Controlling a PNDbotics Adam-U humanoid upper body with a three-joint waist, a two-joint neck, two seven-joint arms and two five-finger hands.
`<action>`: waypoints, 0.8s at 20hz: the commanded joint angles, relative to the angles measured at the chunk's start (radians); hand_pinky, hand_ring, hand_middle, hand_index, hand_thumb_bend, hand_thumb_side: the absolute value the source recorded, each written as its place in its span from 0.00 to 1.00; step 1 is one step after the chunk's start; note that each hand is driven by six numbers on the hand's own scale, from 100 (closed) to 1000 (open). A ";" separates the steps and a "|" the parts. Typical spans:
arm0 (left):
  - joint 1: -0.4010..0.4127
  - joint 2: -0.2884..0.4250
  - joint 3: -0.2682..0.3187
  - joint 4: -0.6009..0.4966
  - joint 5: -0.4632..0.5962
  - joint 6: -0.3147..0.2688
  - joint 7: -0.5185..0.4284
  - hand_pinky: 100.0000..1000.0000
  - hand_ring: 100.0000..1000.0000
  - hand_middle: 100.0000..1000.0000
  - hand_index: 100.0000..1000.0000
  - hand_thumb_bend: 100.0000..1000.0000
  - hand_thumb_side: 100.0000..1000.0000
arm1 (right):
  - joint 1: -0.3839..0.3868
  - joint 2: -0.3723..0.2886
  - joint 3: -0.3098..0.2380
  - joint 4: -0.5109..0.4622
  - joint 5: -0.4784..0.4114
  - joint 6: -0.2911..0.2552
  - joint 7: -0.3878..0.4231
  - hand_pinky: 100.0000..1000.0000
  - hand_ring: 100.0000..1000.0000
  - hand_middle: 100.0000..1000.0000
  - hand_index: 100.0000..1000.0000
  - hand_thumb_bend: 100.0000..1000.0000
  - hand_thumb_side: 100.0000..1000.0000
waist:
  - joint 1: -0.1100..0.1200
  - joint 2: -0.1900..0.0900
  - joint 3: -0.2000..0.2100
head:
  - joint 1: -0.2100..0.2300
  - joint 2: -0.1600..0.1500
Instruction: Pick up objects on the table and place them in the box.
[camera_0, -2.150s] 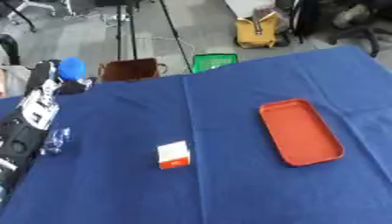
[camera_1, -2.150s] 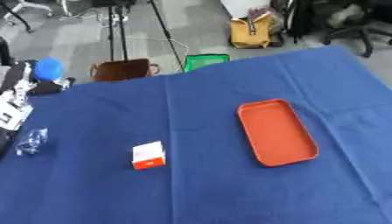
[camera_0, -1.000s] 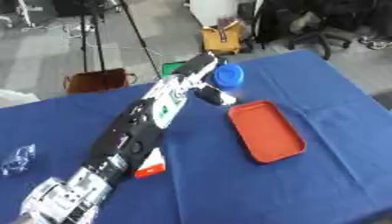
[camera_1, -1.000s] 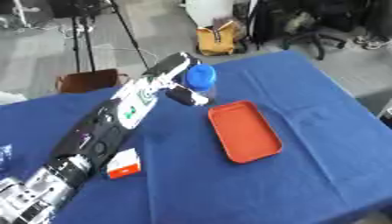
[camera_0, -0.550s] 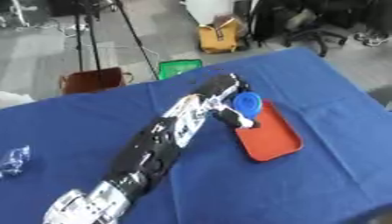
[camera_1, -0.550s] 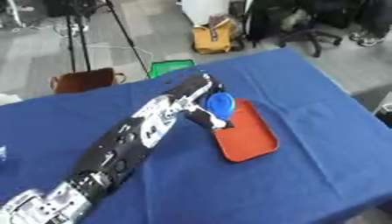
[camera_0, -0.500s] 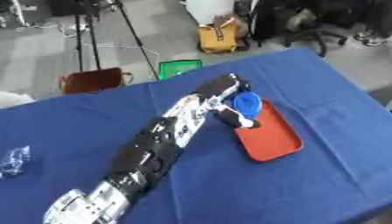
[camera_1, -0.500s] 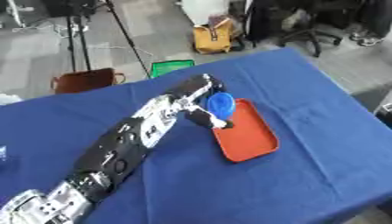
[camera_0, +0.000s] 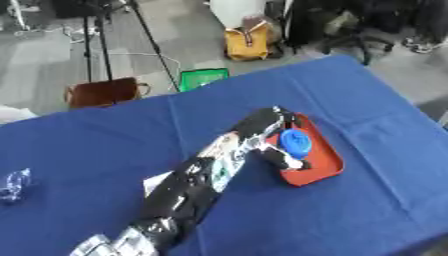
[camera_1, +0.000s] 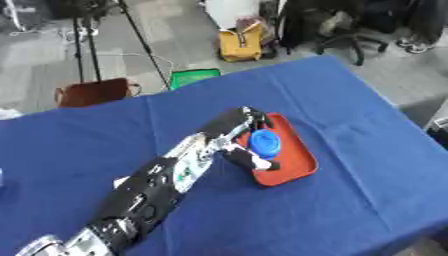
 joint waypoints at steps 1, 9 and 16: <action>-0.014 -0.005 0.017 0.007 -0.036 -0.012 0.024 0.40 0.61 0.58 0.78 0.78 0.37 | -0.011 -0.010 -0.007 -0.016 -0.006 -0.003 0.001 0.57 0.68 0.63 0.83 0.47 0.46 | -0.014 -0.010 -0.003 | 0.000 -0.009; -0.021 -0.001 0.025 -0.054 0.038 0.023 0.189 0.50 0.75 0.74 0.87 0.93 0.39 | -0.009 -0.009 -0.008 -0.016 -0.005 -0.003 0.001 0.57 0.68 0.63 0.83 0.48 0.46 | -0.014 -0.009 -0.003 | -0.002 -0.012; 0.034 0.117 0.078 -0.375 0.309 0.071 0.255 0.48 0.74 0.73 0.87 0.91 0.39 | 0.002 -0.019 -0.019 -0.016 0.004 -0.001 -0.008 0.57 0.68 0.63 0.83 0.48 0.46 | -0.011 -0.012 0.021 | -0.018 -0.009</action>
